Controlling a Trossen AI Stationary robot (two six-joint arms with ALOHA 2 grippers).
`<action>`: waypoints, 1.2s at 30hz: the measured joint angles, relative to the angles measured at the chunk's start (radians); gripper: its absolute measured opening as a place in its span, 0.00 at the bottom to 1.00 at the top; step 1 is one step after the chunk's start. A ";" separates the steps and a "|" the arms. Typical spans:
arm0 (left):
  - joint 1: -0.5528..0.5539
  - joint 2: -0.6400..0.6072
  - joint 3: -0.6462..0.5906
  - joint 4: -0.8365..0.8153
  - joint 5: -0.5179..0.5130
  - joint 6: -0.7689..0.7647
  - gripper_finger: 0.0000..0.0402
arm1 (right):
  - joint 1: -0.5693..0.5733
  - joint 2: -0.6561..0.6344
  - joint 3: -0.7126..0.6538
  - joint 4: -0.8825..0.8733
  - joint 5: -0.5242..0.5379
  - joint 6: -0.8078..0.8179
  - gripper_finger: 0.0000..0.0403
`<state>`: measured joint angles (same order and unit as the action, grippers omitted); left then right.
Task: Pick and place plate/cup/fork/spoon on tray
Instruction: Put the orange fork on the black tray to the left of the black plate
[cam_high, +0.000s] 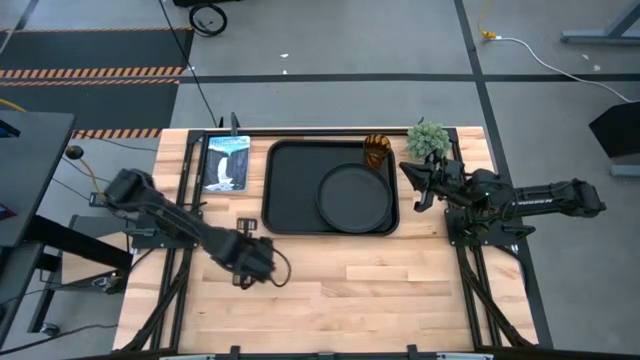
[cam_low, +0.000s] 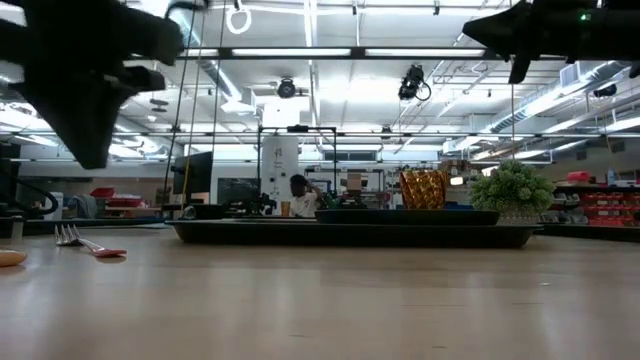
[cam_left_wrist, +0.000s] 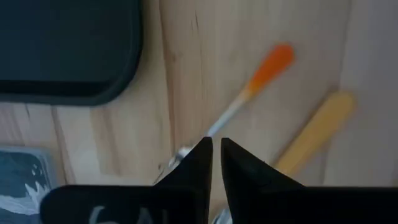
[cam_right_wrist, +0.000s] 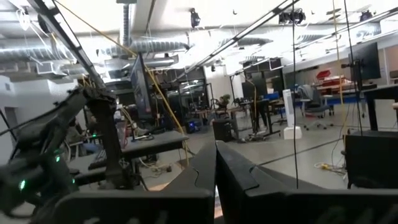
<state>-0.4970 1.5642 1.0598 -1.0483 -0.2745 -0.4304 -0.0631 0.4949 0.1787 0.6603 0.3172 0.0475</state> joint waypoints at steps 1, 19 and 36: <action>-0.002 -0.034 -0.025 0.006 0.003 0.012 0.09 | 0.000 0.002 0.000 -0.003 0.000 0.001 0.03; 0.102 -0.263 -0.321 0.314 0.090 0.313 0.26 | 0.000 0.050 0.000 0.004 0.005 -0.013 0.03; 0.222 -0.067 -0.319 0.362 0.230 0.623 0.31 | 0.000 0.076 0.000 0.005 0.007 0.009 0.03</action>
<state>-0.2755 1.4970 0.7406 -0.6866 -0.0444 0.1922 -0.0631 0.5713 0.1787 0.6651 0.3245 0.0567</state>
